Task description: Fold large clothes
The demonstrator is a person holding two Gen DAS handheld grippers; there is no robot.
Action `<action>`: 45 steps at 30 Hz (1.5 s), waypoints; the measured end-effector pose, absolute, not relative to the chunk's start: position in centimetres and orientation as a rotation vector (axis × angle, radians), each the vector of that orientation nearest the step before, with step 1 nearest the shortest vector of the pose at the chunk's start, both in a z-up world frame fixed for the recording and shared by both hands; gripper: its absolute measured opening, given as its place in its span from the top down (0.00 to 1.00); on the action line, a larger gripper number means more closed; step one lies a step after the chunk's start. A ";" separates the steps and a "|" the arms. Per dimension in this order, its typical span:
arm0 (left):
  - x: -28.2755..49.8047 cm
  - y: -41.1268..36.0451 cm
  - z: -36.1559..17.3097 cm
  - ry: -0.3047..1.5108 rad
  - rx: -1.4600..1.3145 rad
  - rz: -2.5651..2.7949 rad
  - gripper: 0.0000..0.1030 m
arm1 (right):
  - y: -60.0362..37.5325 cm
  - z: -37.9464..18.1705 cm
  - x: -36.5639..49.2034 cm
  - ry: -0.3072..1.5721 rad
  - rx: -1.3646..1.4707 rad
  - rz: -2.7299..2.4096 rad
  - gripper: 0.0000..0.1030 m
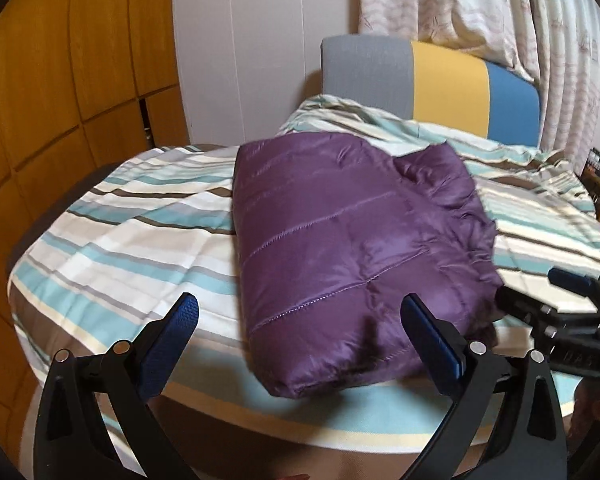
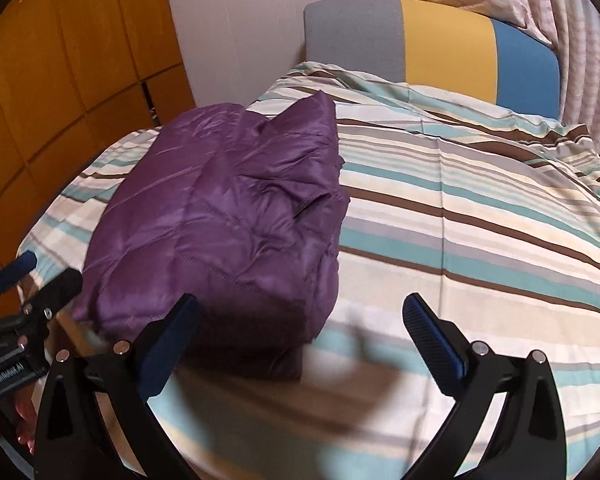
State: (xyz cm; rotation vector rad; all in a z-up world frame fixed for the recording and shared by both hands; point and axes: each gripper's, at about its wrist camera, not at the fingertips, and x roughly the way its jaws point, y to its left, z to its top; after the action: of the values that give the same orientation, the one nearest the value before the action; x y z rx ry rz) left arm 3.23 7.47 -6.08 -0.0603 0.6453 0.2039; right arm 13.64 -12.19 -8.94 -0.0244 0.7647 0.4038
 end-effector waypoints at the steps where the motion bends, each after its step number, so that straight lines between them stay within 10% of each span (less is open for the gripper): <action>1: 2.8 7.6 -5.7 0.640 -0.080 0.200 0.03 | -12.3 -8.8 13.4 0.764 -0.025 0.406 0.02; 45: -1.8 6.1 -3.5 0.593 -0.109 0.253 0.03 | -14.3 -5.0 8.3 0.681 -0.013 0.440 0.02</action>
State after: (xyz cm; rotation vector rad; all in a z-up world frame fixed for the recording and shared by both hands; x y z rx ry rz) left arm -1.84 6.09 -3.52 -0.1088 0.5927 0.2529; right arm 8.34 -14.27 -4.99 -0.0134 0.6813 0.4404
